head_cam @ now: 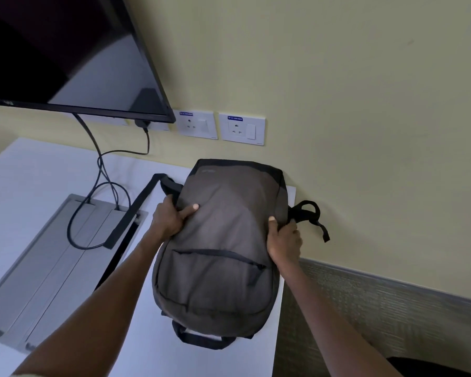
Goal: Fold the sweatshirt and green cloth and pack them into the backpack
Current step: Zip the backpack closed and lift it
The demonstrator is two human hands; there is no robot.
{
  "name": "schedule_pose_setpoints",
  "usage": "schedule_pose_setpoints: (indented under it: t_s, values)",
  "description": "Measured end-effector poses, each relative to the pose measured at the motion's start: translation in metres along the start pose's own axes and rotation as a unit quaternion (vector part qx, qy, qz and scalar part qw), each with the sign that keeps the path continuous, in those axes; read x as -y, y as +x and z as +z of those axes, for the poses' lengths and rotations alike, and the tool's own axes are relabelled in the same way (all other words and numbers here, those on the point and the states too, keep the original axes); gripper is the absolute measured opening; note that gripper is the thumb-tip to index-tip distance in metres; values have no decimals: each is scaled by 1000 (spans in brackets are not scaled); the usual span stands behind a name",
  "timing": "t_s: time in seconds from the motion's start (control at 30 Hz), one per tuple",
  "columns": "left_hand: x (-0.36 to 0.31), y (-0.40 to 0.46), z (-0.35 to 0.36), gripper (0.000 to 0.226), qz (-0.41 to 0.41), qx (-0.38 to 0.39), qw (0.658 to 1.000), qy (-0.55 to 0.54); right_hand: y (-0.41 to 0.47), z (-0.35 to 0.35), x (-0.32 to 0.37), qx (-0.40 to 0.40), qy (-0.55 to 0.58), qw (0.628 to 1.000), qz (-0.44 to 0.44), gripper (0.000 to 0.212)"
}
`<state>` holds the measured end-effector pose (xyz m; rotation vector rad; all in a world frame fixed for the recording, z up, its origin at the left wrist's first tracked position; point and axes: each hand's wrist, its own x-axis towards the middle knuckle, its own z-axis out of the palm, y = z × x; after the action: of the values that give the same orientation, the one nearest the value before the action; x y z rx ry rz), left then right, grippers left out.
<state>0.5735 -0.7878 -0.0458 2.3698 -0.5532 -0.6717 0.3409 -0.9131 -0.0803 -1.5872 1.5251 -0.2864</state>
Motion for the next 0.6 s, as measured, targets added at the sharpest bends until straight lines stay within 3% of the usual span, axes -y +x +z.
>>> schedule_pose_setpoints:
  t_s: [0.1,0.2,0.37,0.6]
  values:
    - [-20,-37,1,63,146,-115,983,-8,-49,-4,11,-138,-91,952,-257,69]
    - [-17,-78,25,61,294,-135,940,106,-85,9,4,-87,-241,882,-396,75]
    - [40,-89,61,71,263,-29,912,314,-82,34,-47,-1,-383,840,-385,86]
    - [45,-83,70,81,228,10,899,374,-70,41,-53,58,-401,840,-359,88]
